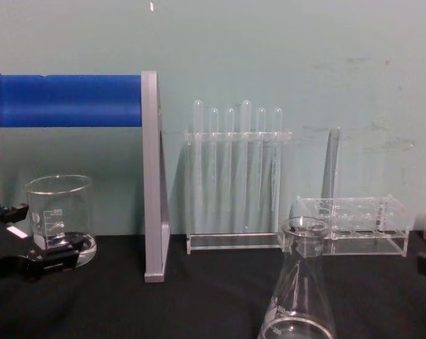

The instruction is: Grasp the erlenmeyer flask with one hand, shake it three times, then place it back.

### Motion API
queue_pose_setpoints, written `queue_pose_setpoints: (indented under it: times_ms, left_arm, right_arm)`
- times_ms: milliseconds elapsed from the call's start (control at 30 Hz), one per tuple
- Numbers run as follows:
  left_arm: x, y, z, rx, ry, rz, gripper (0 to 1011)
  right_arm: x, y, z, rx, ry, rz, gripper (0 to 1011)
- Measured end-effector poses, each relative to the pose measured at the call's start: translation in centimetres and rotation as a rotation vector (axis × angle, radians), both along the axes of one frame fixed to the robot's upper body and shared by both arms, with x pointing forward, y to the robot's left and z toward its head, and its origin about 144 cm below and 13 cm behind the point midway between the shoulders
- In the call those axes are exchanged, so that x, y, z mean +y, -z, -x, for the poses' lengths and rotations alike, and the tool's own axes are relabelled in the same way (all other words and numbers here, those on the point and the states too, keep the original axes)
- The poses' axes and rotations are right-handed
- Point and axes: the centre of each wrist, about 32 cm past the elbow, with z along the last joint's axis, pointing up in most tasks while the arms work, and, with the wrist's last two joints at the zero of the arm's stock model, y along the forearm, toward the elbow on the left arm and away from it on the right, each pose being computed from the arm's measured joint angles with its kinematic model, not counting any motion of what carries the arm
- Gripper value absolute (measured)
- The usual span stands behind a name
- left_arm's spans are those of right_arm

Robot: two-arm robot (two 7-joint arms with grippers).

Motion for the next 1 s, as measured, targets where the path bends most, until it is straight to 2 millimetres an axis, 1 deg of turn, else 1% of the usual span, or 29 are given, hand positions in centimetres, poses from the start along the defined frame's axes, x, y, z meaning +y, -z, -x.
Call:
queue_pose_setpoints:
  times_ms: [167,400,767,1000]
  left_arm:
    - [0.0,0.0,0.0,0.0,0.0,0.0,1001]
    - [0.0,0.0,0.0,0.0,0.0,0.0,1001]
    - [0.0,0.0,0.0,0.0,0.0,0.0,1001]
    - [0.0,0.0,0.0,0.0,0.0,0.0,1001]
  right_arm:
    - [0.4,0.1,0.6,0.028,-0.078,-0.033,1000]
    - [1.3,0.4,0.5,0.054,-0.178,-0.08,1000]
    - [2.9,0.8,-1.1,0.08,-0.325,-0.137,1000]
    - [3.7,1.0,-2.3,0.091,-0.372,-0.156,1000]
